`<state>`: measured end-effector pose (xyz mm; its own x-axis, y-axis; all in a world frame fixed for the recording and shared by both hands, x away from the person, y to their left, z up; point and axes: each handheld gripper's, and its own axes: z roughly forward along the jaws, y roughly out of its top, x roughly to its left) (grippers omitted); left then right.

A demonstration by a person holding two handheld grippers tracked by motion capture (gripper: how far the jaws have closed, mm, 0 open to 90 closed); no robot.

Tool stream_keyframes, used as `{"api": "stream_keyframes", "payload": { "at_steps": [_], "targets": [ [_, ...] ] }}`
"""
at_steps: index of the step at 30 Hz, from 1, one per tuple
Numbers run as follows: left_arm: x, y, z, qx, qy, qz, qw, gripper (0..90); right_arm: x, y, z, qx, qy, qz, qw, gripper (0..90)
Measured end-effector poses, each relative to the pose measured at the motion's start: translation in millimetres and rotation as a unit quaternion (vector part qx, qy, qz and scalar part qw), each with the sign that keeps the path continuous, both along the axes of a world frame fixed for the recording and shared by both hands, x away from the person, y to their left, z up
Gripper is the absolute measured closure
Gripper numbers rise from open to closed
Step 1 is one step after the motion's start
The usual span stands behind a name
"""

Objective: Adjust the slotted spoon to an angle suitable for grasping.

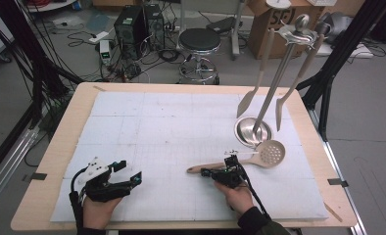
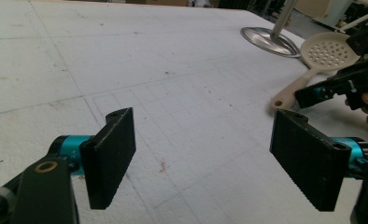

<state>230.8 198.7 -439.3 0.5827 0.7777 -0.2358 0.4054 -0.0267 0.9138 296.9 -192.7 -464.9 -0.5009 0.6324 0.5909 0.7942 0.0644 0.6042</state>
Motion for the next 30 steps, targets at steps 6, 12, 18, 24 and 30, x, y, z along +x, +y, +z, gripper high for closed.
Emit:
{"api": "stream_keyframes", "payload": {
  "at_steps": [6, 12, 18, 24, 30],
  "targets": [
    [-0.3, 0.0, 0.2, -0.001, 0.000, 0.000, 1.0000, 23.0, 14.2, 2.4, 1.2, 0.007, -0.012, -0.019, 0.9997, 90.0],
    [-0.2, -0.2, 0.2, 0.000, 0.000, 0.000, 1.0000, 23.1, 17.0, 2.4, -0.2, 0.005, -0.003, -0.025, 0.9997, 90.0],
    [-0.3, -1.2, 0.4, -0.001, 0.000, 0.000, 1.0000, 23.0, 23.9, 4.3, 1.3, 0.006, -0.013, -0.032, 0.9994, 90.0],
    [0.1, 0.2, -0.2, -0.001, 0.000, 0.000, 1.0000, 23.1, 33.0, 6.7, 0.5, 0.011, -0.010, -0.043, 0.9990, 90.0],
    [0.2, 0.1, 0.0, -0.001, 0.000, -0.001, 1.0000, 23.1, 40.4, 5.8, -0.1, 0.014, -0.005, -0.057, 0.9983, 90.0]
  ]
}}
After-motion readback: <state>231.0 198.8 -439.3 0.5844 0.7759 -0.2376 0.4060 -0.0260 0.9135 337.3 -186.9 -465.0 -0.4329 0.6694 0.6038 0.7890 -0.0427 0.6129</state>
